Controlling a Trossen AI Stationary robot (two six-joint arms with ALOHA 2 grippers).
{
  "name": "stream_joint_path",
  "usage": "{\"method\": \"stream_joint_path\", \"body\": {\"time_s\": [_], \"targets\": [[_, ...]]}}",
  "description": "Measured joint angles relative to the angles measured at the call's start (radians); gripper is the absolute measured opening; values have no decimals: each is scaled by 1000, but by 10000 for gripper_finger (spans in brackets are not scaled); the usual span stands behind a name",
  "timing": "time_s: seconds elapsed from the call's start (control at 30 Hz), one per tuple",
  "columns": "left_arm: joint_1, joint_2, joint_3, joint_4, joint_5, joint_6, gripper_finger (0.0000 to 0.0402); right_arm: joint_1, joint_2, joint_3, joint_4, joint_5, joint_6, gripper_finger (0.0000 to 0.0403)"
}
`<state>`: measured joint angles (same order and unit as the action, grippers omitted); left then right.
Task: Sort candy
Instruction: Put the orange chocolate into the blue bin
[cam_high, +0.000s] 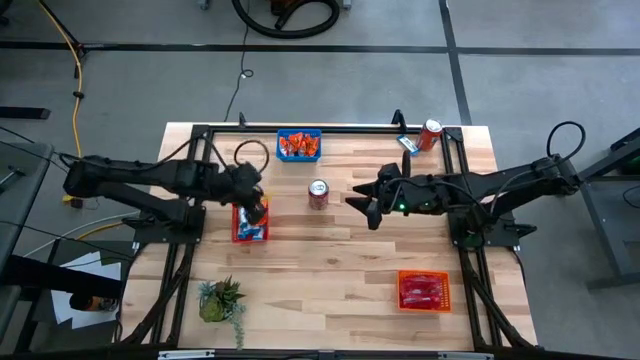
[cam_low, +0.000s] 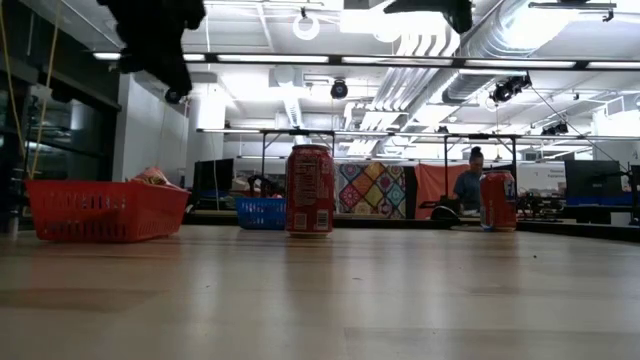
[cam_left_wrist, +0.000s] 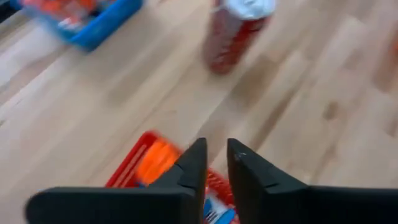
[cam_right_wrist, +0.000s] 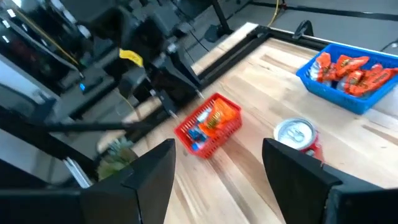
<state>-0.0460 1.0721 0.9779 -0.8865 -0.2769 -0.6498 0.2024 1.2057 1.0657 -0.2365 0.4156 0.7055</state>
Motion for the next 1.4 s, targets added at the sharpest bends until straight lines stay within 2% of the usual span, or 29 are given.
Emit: {"method": "stream_joint_path", "body": {"time_s": [0.23,0.33,0.43,0.5,0.7,0.87,0.97,1.03,1.2,1.4], "targets": [[-133,3,-8,-131,-219,-408,130,0,0,0,-119,-7,-72,236],[-150,4,-72,-133,-252,-575,166,0,0,0,-168,-26,-95,236],[-128,4,-165,-102,-229,-720,194,0,0,0,-202,-32,-104,236],[-95,5,-226,-38,-199,-762,207,0,0,0,-221,-32,-104,236],[22,5,-360,190,-66,-763,216,0,0,0,-239,-32,-104,236],[72,5,-406,263,-14,-727,216,0,0,0,-238,-33,-104,236],[80,5,-409,267,-13,-706,204,0,0,0,-238,-33,-95,236],[80,5,-403,267,-13,-681,174,0,0,0,-238,-34,-81,236],[80,5,-367,278,-16,-560,24,0,0,0,-238,-33,-65,236],[156,-1,-246,304,38,-331,2,0,0,0,-238,-33,-37,236]]}}
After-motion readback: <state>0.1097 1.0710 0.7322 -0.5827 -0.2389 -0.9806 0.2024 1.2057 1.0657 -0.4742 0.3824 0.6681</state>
